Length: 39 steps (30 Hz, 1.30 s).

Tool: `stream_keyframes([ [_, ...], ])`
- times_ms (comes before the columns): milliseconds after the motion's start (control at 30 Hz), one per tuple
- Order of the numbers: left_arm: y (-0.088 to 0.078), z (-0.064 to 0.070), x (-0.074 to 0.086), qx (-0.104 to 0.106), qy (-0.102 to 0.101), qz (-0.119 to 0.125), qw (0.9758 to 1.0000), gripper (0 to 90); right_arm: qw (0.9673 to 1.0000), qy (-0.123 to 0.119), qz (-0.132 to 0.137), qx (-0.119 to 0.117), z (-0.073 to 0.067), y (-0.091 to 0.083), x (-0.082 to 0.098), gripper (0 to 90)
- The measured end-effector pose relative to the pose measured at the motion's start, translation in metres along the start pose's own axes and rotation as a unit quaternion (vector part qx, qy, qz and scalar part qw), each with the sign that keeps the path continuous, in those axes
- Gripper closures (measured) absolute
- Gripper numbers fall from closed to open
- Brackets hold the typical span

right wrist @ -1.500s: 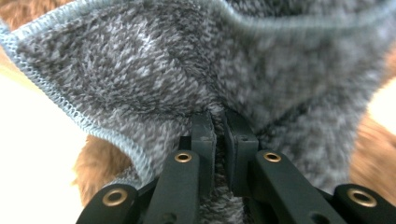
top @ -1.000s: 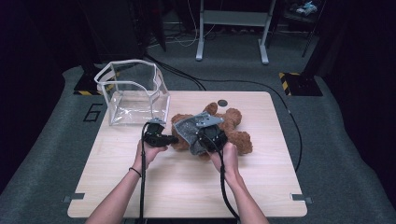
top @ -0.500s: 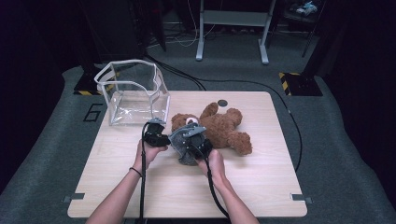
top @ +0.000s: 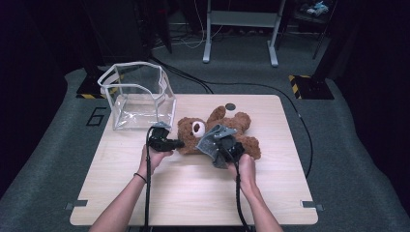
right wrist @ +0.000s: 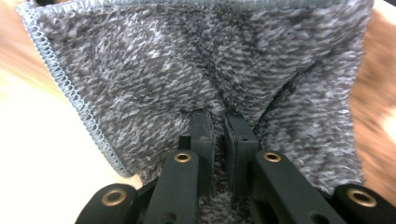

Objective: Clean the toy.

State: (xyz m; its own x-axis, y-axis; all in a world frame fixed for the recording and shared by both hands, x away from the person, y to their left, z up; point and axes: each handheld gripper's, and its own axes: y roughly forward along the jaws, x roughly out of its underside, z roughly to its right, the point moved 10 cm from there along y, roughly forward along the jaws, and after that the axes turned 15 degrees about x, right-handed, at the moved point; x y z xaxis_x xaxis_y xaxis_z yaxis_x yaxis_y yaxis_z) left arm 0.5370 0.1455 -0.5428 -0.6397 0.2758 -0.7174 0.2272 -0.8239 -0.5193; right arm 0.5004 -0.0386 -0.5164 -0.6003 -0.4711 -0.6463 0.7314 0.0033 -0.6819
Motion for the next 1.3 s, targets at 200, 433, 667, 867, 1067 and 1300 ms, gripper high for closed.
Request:
stream_keyframes([
  [200,0.000,0.000,0.000,0.000,0.000,0.001,1.0000,81.1,0.9991,0.022,-0.014,0.033,0.037,-0.005,0.024,84.2],
  [433,0.000,0.000,0.000,-0.002,0.002,0.000,1.0000,81.1,0.9992,0.035,0.014,0.012,0.038,-0.013,0.024,84.0],
  [667,0.000,-0.003,0.000,-0.007,0.005,-0.003,1.0000,81.0,0.9989,-0.003,0.044,-0.016,-0.001,-0.014,-0.006,83.9],
  [867,-0.001,-0.005,0.000,-0.006,0.002,0.000,1.0000,81.0,0.9998,-0.006,0.021,-0.001,0.002,0.003,0.009,84.1],
  [1067,-0.001,-0.006,0.000,-0.006,0.003,0.003,1.0000,81.0,0.9992,0.032,0.005,0.022,0.032,-0.003,0.034,84.0],
  [1300,-0.001,-0.007,0.000,-0.006,0.001,0.005,1.0000,81.0,0.9965,0.072,-0.004,0.044,0.071,-0.009,0.057,84.0],
])
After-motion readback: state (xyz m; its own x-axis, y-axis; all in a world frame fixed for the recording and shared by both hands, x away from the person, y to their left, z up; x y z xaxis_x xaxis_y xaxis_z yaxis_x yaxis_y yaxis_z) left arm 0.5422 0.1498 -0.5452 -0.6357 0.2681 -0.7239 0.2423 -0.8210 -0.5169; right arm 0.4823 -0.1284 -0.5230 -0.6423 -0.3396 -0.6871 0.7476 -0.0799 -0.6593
